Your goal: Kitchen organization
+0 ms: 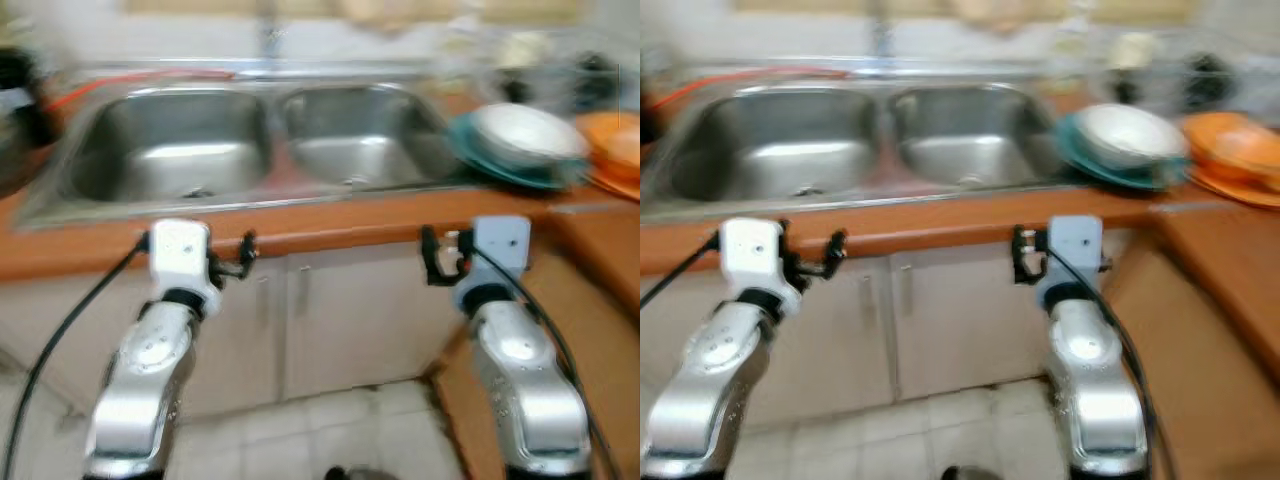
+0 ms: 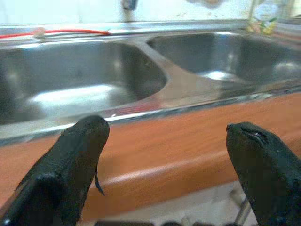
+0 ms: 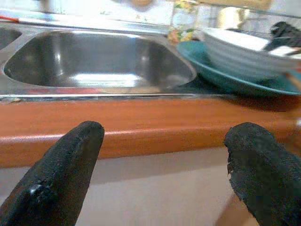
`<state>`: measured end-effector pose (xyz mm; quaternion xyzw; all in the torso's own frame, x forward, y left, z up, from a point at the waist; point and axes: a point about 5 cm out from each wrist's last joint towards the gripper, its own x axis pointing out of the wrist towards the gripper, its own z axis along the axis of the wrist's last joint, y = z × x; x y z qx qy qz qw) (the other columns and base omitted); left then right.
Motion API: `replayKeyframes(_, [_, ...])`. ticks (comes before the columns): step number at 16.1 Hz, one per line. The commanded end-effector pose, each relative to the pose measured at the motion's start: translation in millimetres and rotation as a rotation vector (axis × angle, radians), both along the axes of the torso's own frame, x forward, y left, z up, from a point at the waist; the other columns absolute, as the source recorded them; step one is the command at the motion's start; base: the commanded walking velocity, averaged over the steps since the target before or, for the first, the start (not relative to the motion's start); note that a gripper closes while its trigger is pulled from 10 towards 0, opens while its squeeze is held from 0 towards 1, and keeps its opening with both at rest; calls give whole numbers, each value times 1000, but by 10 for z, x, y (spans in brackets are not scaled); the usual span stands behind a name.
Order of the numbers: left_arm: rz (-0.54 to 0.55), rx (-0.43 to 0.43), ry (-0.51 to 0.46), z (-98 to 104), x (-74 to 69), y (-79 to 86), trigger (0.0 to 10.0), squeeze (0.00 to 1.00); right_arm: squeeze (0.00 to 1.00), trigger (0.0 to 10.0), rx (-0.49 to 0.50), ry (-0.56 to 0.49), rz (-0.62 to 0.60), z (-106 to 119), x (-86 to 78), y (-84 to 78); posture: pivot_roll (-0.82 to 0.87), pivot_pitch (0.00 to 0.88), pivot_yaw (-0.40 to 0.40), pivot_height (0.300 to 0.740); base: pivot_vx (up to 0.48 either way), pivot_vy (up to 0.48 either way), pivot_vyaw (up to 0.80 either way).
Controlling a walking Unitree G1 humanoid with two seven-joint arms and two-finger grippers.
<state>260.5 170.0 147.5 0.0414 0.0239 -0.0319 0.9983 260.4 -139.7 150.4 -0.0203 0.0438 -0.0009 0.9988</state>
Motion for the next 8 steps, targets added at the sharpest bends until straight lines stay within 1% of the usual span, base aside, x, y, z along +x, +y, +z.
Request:
replayKeyframes(1, [5, 0, -17, 31, -9, -5, 10000, 0, 1000, 10000, -12, -14, 4, 55, 17, -8, -21, 0, -12, 740, 0, -480, 0])
replayKeyframes(2, [5, 3, -15, 23, -8, -1, 10000, 0, 1000, 10000, -15, -14, 7, 65, 14, -3, -23, 0, -12, 740, 0, -480, 0])
replayKeyframes(3, [4, -25, -2, 2, -5, -9, 10000, 0, 824, 10000, -20, -10, 5, 64, 10, -10, -27, 0, -12, 740, 0, 0, 0])
replayKeyframes(4, [5, -21, 10, -11, 1, -13, 10000, 0, 333, 10000, -24, -7, 5, 63, 6, -17, -27, 0, -12, 740, 0, 0, 0])
replayKeyframes(5, [6, -30, 3, -5, 13, -21, 10000, 0, 0, 10000, -31, -2, 10, 62, -2, -25, -29, 0, -13, 740, 0, 0, 0])
replayKeyframes(6, [4, -36, -3, 2, 20, -23, 10000, 0, 0, 10000, -27, 3, 15, 59, -4, -24, -30, 0, -13, 740, 0, 0, 0])
replayKeyframes(8, [-26, -9, -27, 36, 42, -28, 10000, 0, 0, 10000, -35, -4, 27, 74, -7, -24, -31, 0, -9, 740, 0, 0, 0])
